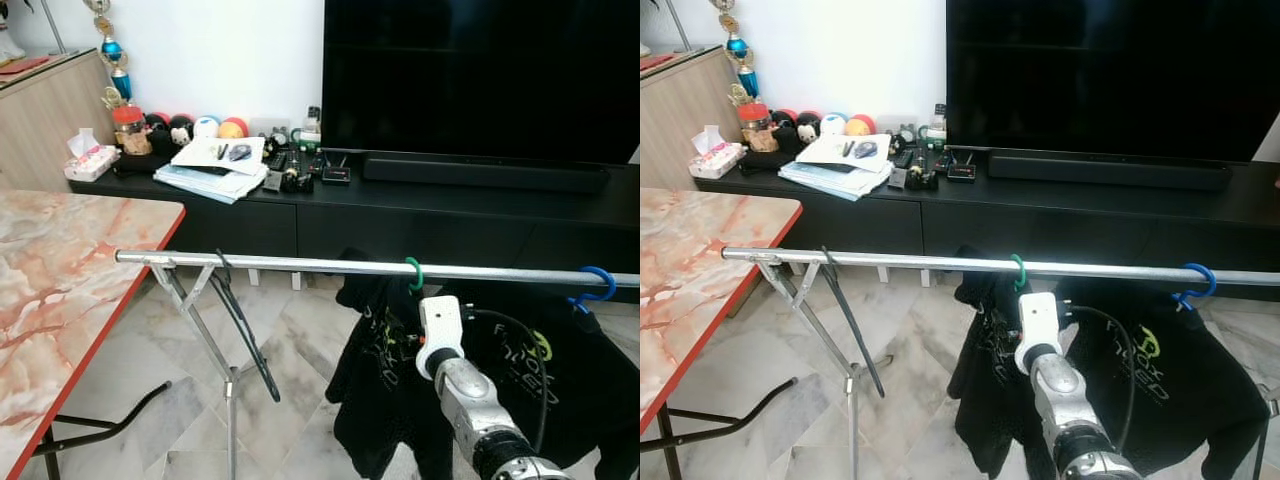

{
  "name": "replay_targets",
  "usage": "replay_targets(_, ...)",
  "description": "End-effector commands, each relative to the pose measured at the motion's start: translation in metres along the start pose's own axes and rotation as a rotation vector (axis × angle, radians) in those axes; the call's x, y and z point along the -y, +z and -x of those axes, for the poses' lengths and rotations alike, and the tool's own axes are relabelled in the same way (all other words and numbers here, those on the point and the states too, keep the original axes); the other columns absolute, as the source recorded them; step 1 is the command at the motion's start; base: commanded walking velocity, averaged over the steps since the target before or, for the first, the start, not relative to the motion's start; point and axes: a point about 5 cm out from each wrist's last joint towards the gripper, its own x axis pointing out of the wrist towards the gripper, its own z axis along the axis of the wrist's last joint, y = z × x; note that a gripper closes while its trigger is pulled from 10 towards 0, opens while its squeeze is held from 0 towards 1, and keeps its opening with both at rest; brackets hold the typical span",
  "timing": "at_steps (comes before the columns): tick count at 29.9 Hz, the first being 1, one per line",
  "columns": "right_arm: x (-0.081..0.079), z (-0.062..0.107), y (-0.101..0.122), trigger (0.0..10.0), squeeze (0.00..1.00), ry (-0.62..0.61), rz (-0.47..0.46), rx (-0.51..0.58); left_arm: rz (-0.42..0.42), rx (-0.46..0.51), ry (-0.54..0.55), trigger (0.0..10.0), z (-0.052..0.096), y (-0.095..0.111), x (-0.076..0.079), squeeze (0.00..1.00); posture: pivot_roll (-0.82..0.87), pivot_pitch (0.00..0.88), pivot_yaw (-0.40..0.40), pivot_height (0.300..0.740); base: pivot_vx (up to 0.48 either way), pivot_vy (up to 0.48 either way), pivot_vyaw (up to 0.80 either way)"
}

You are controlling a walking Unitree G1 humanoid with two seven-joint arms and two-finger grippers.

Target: Hang hanger

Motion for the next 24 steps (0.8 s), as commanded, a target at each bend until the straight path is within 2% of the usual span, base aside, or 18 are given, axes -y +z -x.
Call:
replay_targets(1, 0.0, -0.001, 0.0, 0.0, 0.0, 0.001, -0.008, -0.003, 0.001, -0.023, -0.007, 10.0, -0.001, 0.0, 0.0, 0.0, 0.13, 0.0, 0.011, 0.74, 0.0, 0.0, 0.0)
replay_targets(15, 0.001, 0.002, -0.007, 0.0, 0.0, 0.006, -0.011, -0.019, -0.003, -0.033, -0.029, 10.0, -0.005, 0.002, 0.026, 0.0, 0.12, 0.0, 0.015, 0.74, 0.0, 0.0, 0.0)
replay_targets(20, 0.001, 0.002, -0.007, 0.0, 0.0, 0.001, -0.013, -0.017, -0.001, -0.03, -0.03, 10.0, -0.005, 0.002, 0.025, 0.0, 0.12, 0.0, 0.015, 0.74, 0.0, 0.0, 0.0)
replay_targets(24, 0.001, 0.003, -0.008, 0.0, 0.0, -0.005, -0.015, -0.012, 0.001, -0.03, -0.02, 10.0, -0.004, 0.002, 0.015, 0.0, 0.12, 0.0, 0.014, 0.74, 0.0, 0.0, 0.0)
